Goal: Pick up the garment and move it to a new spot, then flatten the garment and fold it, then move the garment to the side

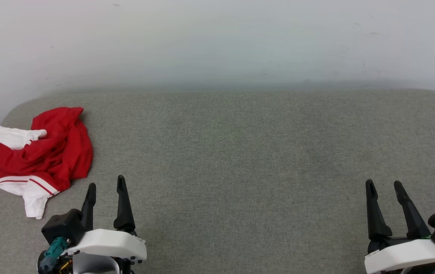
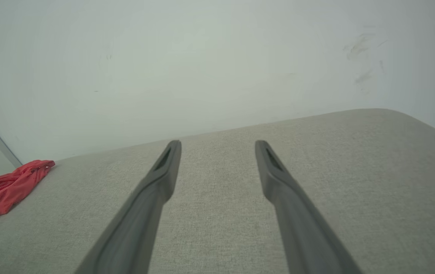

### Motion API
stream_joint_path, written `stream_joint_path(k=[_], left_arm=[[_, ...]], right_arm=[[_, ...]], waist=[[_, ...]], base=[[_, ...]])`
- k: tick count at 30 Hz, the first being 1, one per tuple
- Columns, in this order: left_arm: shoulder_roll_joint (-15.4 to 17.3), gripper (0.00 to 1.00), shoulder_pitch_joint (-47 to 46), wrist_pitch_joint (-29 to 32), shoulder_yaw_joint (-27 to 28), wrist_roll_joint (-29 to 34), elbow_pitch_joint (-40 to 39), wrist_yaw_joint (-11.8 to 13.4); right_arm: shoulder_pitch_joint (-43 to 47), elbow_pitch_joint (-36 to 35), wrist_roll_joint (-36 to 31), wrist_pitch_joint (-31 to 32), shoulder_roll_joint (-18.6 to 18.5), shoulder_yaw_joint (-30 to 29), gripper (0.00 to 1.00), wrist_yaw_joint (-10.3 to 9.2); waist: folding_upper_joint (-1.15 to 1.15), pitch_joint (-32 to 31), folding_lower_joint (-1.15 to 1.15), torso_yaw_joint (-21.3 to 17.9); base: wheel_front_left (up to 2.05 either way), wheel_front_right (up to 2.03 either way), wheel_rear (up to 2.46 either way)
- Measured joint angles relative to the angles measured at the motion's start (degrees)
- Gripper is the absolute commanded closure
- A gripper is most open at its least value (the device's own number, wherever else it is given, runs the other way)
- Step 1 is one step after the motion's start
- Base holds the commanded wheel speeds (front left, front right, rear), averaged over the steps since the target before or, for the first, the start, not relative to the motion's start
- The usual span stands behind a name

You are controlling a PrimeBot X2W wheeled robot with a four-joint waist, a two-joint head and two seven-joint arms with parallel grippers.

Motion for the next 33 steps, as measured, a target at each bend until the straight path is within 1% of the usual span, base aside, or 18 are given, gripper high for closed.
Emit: stream_joint_path(k=[2, 3, 7, 15, 21, 33], left_arm=[[0.0, 0.00, 0.1, -0.2, -0.2, 1.0, 0.0, 0.0], [0.0, 0.00, 0.2, -0.7, -0.5, 2.5, -0.1, 0.0], [0.0, 0.00, 0.3, -1.1, -1.0, 4.1, -0.4, -0.1], [0.0, 0.00, 0.6, -2.1, -1.5, 7.1, -1.2, -1.2], [0.0, 0.00, 0.6, -2.8, -2.0, 9.2, -1.6, -2.1], [0.0, 0.00, 1.2, -3.9, -2.4, 12.8, -1.2, -2.6]], right_arm=[[0.1, -0.2, -1.1, -0.1, 0.0, 0.0, 0.00, 0.00], [0.2, -0.5, -2.4, -0.6, 0.0, 0.1, 0.00, 0.00], [0.3, -1.0, -4.4, -1.0, 0.0, 0.2, 0.00, 0.00], [0.6, -1.9, -7.7, -2.0, 0.0, 0.5, 0.00, 0.00], [0.9, -2.5, -9.5, -2.7, 0.0, 0.7, 0.00, 0.00], [1.4, -3.1, -11.9, -4.0, 0.0, 1.1, 0.00, 0.00]], waist=[[0.00, 0.0, 0.00, 0.0], [0.00, -0.1, 0.00, 0.1], [0.00, -0.1, 0.00, 0.2], [0.00, -0.1, 0.00, 0.2], [0.00, 0.0, 0.00, 0.4], [0.00, -0.2, 0.00, 0.4]], base=[[0.00, 0.00, 0.00], [0.00, 0.00, 0.00], [0.00, 0.00, 0.00], [0.00, 0.00, 0.00], [0.00, 0.00, 0.00], [0.00, 0.00, 0.00]])
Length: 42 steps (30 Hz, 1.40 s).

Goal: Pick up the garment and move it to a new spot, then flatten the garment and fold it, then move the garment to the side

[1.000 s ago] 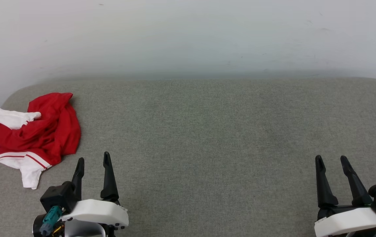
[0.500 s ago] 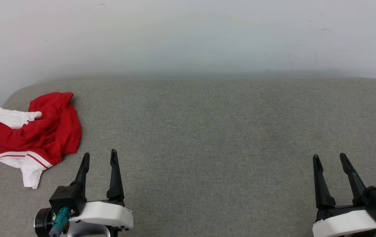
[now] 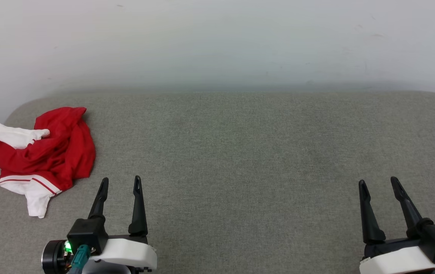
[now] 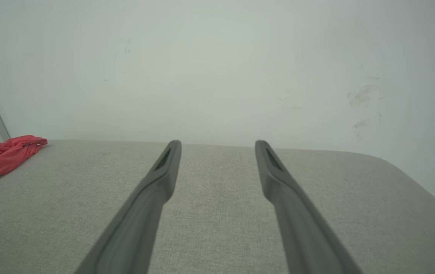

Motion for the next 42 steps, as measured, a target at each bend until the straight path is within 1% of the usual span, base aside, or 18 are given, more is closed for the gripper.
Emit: stream_joint_path(k=[6, 8, 17, 24, 36, 42], left_arm=[[0.0, 0.00, 0.2, -0.5, -0.1, 1.2, 0.3, -0.1], [0.0, 0.00, 0.3, -0.5, -0.1, 1.2, 0.4, -0.2], [0.0, 0.00, 0.3, -0.5, 0.1, -0.3, 1.3, -0.9], [0.0, 0.00, 0.3, -0.5, 0.4, -1.1, 2.2, -1.3], [0.0, 0.00, 0.2, -0.5, 0.6, -1.5, 2.8, -1.5], [0.0, 0.00, 0.2, -0.5, 0.8, -1.5, 3.0, -1.5]], right_arm=[[0.3, -0.2, -0.1, -0.5, 0.0, 0.4, 0.00, 0.00], [0.3, -0.2, 0.7, -0.5, 0.0, 0.5, 0.00, 0.01], [0.4, 0.2, 4.2, -0.5, 0.0, 0.7, 0.00, 0.00], [0.4, 0.8, 5.7, -0.5, 0.0, 1.1, 0.00, 0.00], [0.5, 1.5, 6.2, -0.5, 0.0, 1.3, 0.00, 0.00], [0.6, 1.5, 6.2, -0.5, 0.0, 1.5, 0.00, 0.00]], waist=[[0.00, -0.1, 0.00, 0.0], [0.00, -0.1, 0.00, 0.0], [0.00, 0.0, 0.00, 0.1], [0.00, 0.1, 0.00, 0.0], [0.00, 0.1, 0.00, 0.1], [0.00, 0.2, 0.00, 0.8]], base=[[0.00, 0.00, 0.00], [0.00, 0.00, 0.00], [0.00, 0.00, 0.00], [0.00, 0.00, 0.00], [0.00, 0.00, 0.00], [0.00, 0.00, 0.00]])
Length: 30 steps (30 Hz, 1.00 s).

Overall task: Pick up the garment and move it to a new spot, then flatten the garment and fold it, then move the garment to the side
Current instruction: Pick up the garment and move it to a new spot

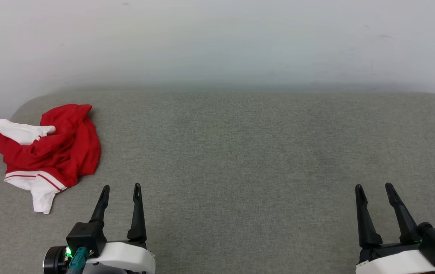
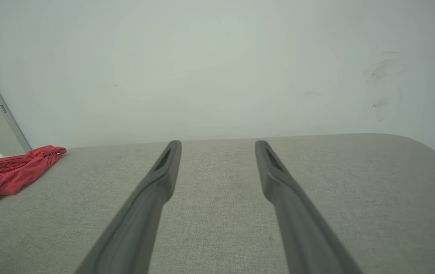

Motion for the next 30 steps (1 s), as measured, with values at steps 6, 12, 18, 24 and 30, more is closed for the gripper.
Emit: stream_joint_path(k=[6, 12, 18, 24, 30], left_arm=[[0.0, 0.00, -0.1, -0.1, 0.3, 0.1, 0.2, 0.1], [0.0, 0.00, -0.2, -0.1, 0.5, 0.0, 0.5, 0.4], [0.0, 0.00, -0.4, -0.1, 1.1, -0.3, 0.8, 0.7], [0.0, 0.00, -0.4, -0.2, 1.9, -0.7, 1.1, 0.9], [0.0, 0.00, -0.4, -0.2, 2.3, -1.1, 1.3, 1.0]], right_arm=[[0.3, -0.3, -0.3, 0.0, 0.0, 0.4, 0.00, 0.00], [0.6, -0.5, -1.4, 0.0, 0.0, 0.7, 0.00, 0.00], [0.6, -1.0, -2.4, 0.0, 0.0, 1.0, 0.00, 0.00], [0.6, -1.6, -3.6, 0.0, 0.0, 1.5, 0.00, 0.00], [0.5, -2.0, -4.3, 0.0, 0.0, 2.1, 0.00, 0.01]], waist=[[0.00, 0.1, 0.00, 2.0], [0.00, 0.3, 0.00, 5.2], [0.00, 0.7, 0.01, 9.0], [0.00, 1.1, 0.01, 13.2], [0.00, 1.4, 0.01, 17.3]], base=[[0.00, 0.00, 0.00], [0.00, 0.00, 0.00], [0.00, 0.00, 0.00], [0.00, 0.00, 0.00], [0.00, 0.00, 0.00]])
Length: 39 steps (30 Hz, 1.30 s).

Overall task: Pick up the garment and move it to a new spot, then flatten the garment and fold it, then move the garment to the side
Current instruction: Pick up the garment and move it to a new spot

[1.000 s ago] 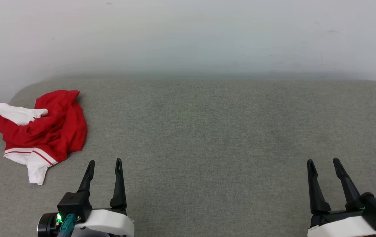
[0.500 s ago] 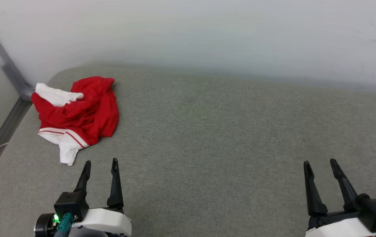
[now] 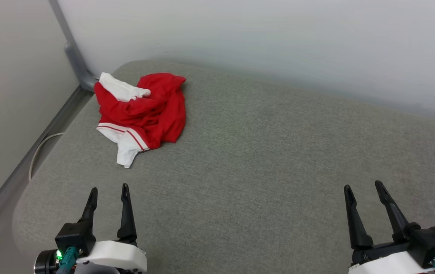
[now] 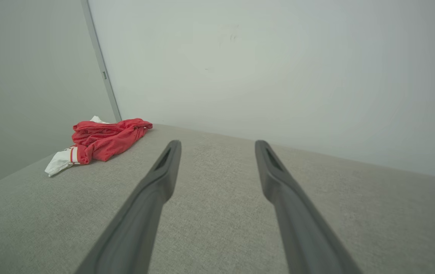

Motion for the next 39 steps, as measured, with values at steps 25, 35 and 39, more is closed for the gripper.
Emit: stream_joint_path(k=[25, 35, 39], left_arm=[[0.8, 0.00, -7.1, 0.0, 5.9, -0.6, 3.6, -4.7], [6.4, 0.00, -26.4, 0.0, 10.4, 0.3, 6.5, -8.6], [9.7, 0.00, -33.7, 0.0, 11.4, -0.6, 8.3, -9.5]], right_arm=[[-1.6, -0.8, -2.9, 0.0, 0.0, 1.1, 0.00, 0.00], [-6.5, -3.4, -6.5, 0.0, 0.0, 0.3, 0.00, 0.00], [-8.2, -4.8, -7.5, 0.0, 0.0, 0.0, 0.00, 0.00]], waist=[[0.00, 3.2, -0.01, 4.0], [0.00, 10.5, 0.00, 0.4], [0.00, 14.1, 0.00, -1.3]], base=[[0.00, 0.00, 0.00], [0.00, 0.00, 0.00], [0.00, 0.00, 0.00]])
